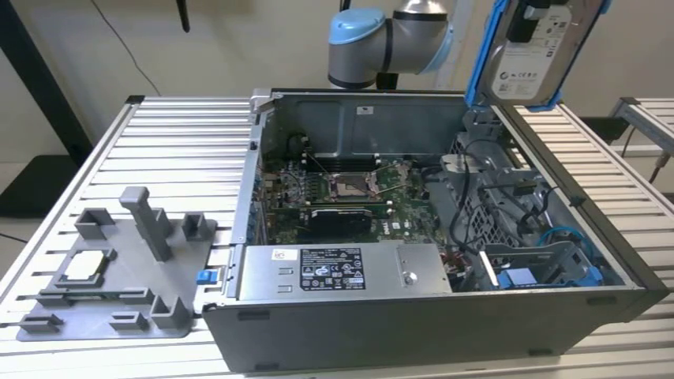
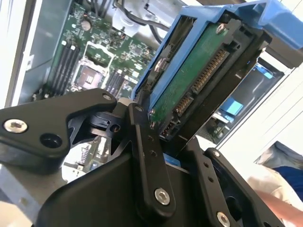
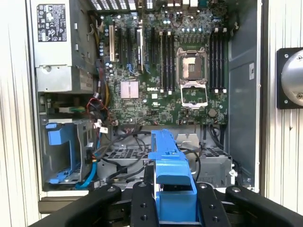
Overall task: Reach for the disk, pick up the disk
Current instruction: 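Pick up the disk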
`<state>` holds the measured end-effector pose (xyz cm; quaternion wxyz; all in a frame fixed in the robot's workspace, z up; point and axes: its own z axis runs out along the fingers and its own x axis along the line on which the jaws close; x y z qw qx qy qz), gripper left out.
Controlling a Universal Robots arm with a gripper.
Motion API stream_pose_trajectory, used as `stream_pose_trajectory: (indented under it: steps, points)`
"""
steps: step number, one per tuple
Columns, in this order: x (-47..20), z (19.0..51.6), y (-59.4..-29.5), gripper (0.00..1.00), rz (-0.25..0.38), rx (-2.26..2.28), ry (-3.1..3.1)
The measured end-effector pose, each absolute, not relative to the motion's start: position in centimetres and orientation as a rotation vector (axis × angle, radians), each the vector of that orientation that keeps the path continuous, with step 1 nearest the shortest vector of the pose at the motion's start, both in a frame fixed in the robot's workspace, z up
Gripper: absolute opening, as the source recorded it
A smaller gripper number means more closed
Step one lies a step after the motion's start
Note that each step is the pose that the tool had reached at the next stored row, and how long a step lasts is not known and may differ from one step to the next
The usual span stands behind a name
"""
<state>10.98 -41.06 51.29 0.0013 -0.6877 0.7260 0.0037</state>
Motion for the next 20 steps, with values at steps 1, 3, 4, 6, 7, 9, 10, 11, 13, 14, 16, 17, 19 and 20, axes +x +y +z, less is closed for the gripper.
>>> stream_pose_trajectory:
  steps: [1, 3, 4, 6, 7, 9, 10, 11, 13, 14, 16, 17, 19, 20]
  points:
    - [11.0, 51.3, -41.5, 0.0, 0.012, -2.159, 2.279]
    - [11.0, 51.2, -42.4, 0.0, 0.012, -2.159, 2.279]
    - [11.0, 51.2, -42.9, 0.0, 0.012, -2.159, 2.279]
    - [11.0, 51.1, -43.8, 0.0, 0.012, -2.159, 2.279]
    - [11.0, 51.1, -44.3, 0.0, 0.012, -2.159, 2.279]
    - [11.0, 51.0, -45.1, 0.0, 0.012, -2.159, 2.279]
    - [11.0, 51.0, -45.6, 0.0, 0.012, -2.159, 2.279]
    - [11.0, 51.0, -46.0, 0.0, 0.012, -2.159, 2.279]
    - [11.0, 50.9, -46.8, 0.0, 0.012, -2.159, 2.279]
    - [11.0, 50.9, -47.2, 0.0, 0.012, -2.159, 2.279]
    - [11.0, 50.9, -48.0, 0.0, 0.011, -2.159, 2.279]
    - [11.0, 50.8, -48.4, 0.0, 0.012, -2.159, 2.279]
    - [11.0, 50.8, -49.2, 0.0, 0.012, -2.159, 2.279]
    - [11.0, 50.8, -49.5, 0.0, 0.012, -2.159, 2.279]
